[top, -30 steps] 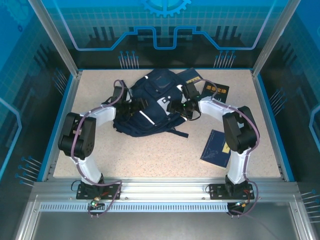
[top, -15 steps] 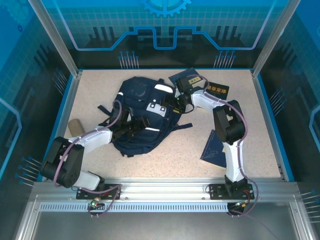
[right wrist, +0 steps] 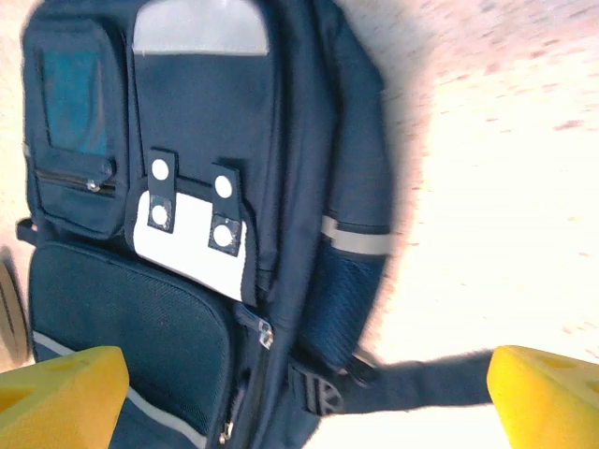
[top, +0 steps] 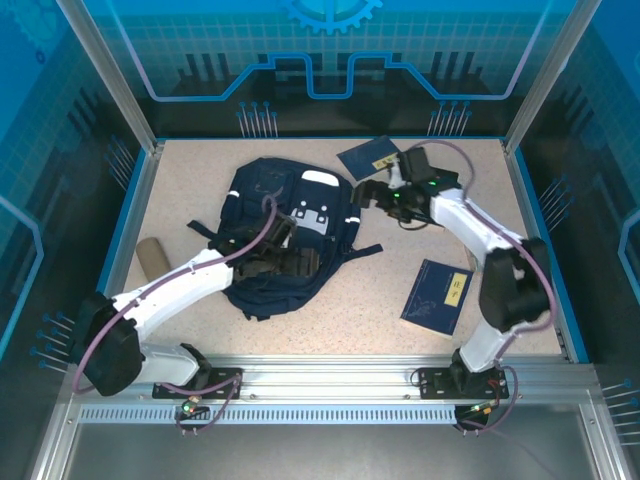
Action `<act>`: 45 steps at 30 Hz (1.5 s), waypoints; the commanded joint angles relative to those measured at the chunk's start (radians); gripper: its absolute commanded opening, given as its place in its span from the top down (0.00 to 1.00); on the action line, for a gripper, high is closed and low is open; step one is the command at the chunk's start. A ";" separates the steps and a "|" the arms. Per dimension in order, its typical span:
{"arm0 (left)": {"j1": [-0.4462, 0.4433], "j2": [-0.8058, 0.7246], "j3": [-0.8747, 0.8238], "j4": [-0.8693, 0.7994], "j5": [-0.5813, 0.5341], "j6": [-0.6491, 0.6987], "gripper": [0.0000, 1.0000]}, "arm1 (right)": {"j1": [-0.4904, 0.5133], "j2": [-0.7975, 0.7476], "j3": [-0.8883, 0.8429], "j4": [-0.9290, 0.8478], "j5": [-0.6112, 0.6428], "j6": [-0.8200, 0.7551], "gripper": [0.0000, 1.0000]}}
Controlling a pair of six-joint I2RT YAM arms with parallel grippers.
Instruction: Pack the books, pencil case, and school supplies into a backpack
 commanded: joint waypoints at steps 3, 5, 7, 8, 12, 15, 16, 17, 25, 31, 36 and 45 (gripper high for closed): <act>-0.111 0.146 0.124 -0.159 -0.165 0.086 0.02 | -0.061 -0.128 -0.150 -0.009 -0.013 -0.039 0.00; -0.138 0.212 0.171 -0.183 -0.188 0.101 0.05 | -0.071 -0.169 -0.183 -0.024 0.000 -0.045 0.00; -0.154 0.279 0.222 -0.214 -0.215 0.112 0.12 | -0.076 -0.205 -0.217 -0.024 0.017 -0.043 0.00; -0.161 0.314 0.249 -0.236 -0.232 0.111 0.17 | -0.076 -0.218 -0.233 -0.019 0.023 -0.036 0.00; -0.168 0.397 0.286 -0.244 -0.295 0.120 0.32 | -0.076 -0.243 -0.267 0.009 0.009 0.006 0.00; -0.168 0.441 0.301 -0.238 -0.304 0.132 0.37 | -0.069 -0.255 -0.286 0.016 0.000 0.037 0.00; -0.168 0.452 0.304 -0.229 -0.303 0.137 0.39 | -0.066 -0.261 -0.290 0.016 0.002 0.041 0.00; -0.168 0.462 0.303 -0.223 -0.303 0.139 0.40 | -0.064 -0.265 -0.295 0.013 0.005 0.042 0.00; -0.168 0.555 0.348 -0.247 -0.349 0.124 0.47 | -0.063 -0.224 -0.243 -0.064 -0.027 0.022 0.00; -0.169 0.590 0.399 -0.284 -0.383 0.135 0.54 | -0.062 -0.199 -0.251 -0.023 -0.051 0.020 0.00; -0.168 0.608 0.414 -0.298 -0.425 0.157 0.62 | -0.062 -0.179 -0.276 0.063 -0.075 -0.009 0.00; -0.167 0.631 0.427 -0.299 -0.467 0.208 0.48 | -0.060 -0.185 -0.312 0.199 -0.058 -0.023 0.00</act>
